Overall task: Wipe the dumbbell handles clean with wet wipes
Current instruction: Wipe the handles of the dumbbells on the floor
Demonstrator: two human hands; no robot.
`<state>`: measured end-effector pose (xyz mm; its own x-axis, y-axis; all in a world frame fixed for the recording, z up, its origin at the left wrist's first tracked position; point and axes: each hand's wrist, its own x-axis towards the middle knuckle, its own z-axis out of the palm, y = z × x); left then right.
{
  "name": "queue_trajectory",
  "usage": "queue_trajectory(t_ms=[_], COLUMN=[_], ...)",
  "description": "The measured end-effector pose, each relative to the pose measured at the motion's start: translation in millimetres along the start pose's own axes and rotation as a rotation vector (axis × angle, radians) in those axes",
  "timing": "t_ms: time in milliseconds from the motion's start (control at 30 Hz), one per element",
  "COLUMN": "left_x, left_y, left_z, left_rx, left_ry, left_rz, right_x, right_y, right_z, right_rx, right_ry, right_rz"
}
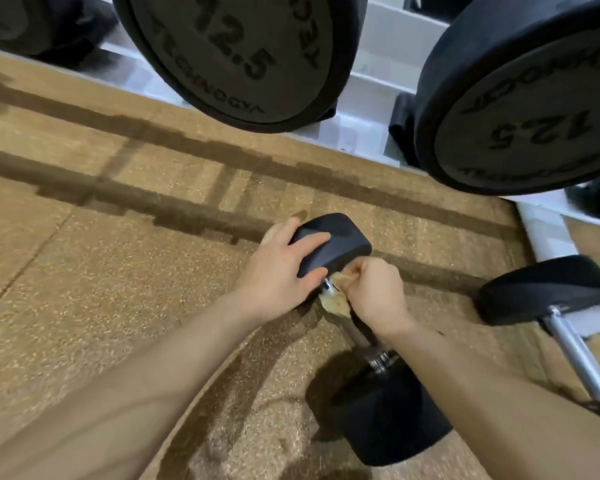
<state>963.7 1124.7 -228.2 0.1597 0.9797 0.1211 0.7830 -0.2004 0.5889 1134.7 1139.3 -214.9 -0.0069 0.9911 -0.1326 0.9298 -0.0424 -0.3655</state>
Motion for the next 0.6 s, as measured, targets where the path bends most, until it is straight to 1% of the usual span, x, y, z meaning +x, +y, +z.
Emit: queue_trajectory(t_ms=[67, 100, 167, 233, 267, 333, 400, 433, 500, 600], left_x=[-0.3, 1.8, 7.1, 10.8, 12.4, 15.2, 17.3, 16.5, 9.8, -4.4], left_y=[2.4, 5.4, 10.2, 14.6, 16.9, 21.4, 22.6, 20.1, 10.0, 1.5], left_z=[4.6, 6.6, 8.3, 9.5, 10.0, 11.1, 8.6, 6.4, 3.5, 7.1], left_rx=[-0.056, -0.054, -0.041, -0.014, -0.001, 0.007, -0.034, -0.063, -0.101, -0.092], left_ry=[0.039, 0.052, 0.07, 0.063, 0.051, 0.033, 0.008, 0.006, 0.02, 0.039], left_rz=[-0.043, -0.053, -0.068, -0.073, -0.074, -0.079, -0.08, -0.072, -0.061, -0.082], right_x=[3.4, 1.3, -4.7, -8.5, -10.0, -7.4, 0.6, 4.9, 5.9, -10.5], right_y=[-1.1, 1.2, 11.6, 28.0, 33.8, 32.2, 19.2, 12.9, 6.6, 19.9], right_z=[5.9, 7.2, 2.5, -8.9, -13.5, -15.7, -11.0, -7.9, -9.2, -23.8], right_rx=[0.073, 0.045, -0.138, -0.301, -0.32, -0.228, -0.068, -0.041, -0.135, -0.374], right_ry=[0.021, 0.003, -0.056, -0.118, -0.15, -0.162, -0.122, -0.1, -0.11, -0.226], right_rz=[0.041, 0.029, -0.004, 0.034, 0.061, 0.063, 0.015, -0.014, -0.058, -0.068])
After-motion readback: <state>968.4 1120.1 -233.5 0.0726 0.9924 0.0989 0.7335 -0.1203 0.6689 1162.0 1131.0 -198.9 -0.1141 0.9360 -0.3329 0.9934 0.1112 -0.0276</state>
